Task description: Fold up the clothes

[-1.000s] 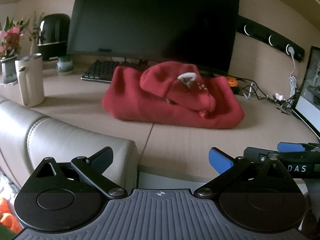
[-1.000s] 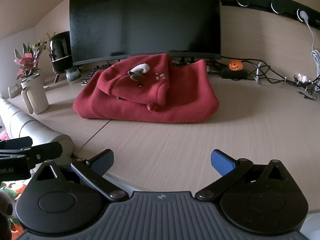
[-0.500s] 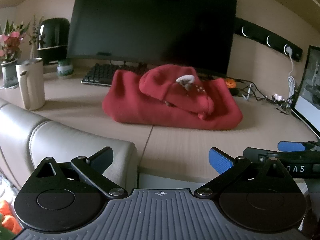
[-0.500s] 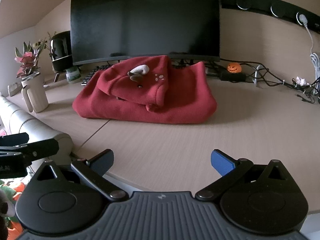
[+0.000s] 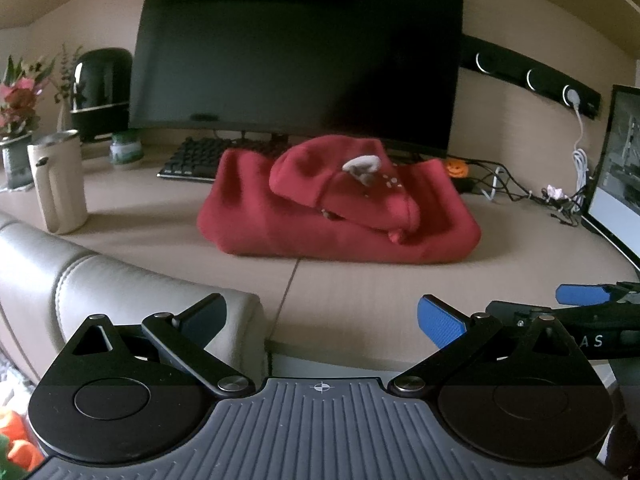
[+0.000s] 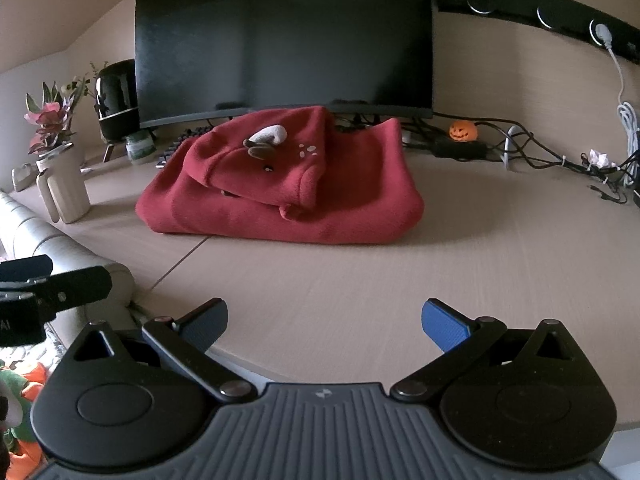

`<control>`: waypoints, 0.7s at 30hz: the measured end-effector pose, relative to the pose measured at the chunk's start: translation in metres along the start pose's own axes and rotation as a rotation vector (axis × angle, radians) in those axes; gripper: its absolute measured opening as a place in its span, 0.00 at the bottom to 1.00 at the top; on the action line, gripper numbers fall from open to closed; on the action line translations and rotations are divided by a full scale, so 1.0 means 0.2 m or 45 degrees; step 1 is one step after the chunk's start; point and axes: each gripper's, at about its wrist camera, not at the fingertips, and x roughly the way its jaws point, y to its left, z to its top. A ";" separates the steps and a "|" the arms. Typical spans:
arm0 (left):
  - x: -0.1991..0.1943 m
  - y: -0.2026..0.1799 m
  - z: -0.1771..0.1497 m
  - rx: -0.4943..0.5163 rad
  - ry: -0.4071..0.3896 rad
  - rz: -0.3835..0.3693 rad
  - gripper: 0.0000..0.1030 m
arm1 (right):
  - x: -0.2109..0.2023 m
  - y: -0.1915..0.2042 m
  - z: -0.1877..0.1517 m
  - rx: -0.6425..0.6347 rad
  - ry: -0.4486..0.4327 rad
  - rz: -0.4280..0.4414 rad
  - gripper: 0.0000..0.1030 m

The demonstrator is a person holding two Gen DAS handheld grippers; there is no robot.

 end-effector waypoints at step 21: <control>0.15 0.03 0.07 -0.077 0.044 -0.028 1.00 | 0.18 -0.08 0.04 0.058 0.079 -0.017 1.00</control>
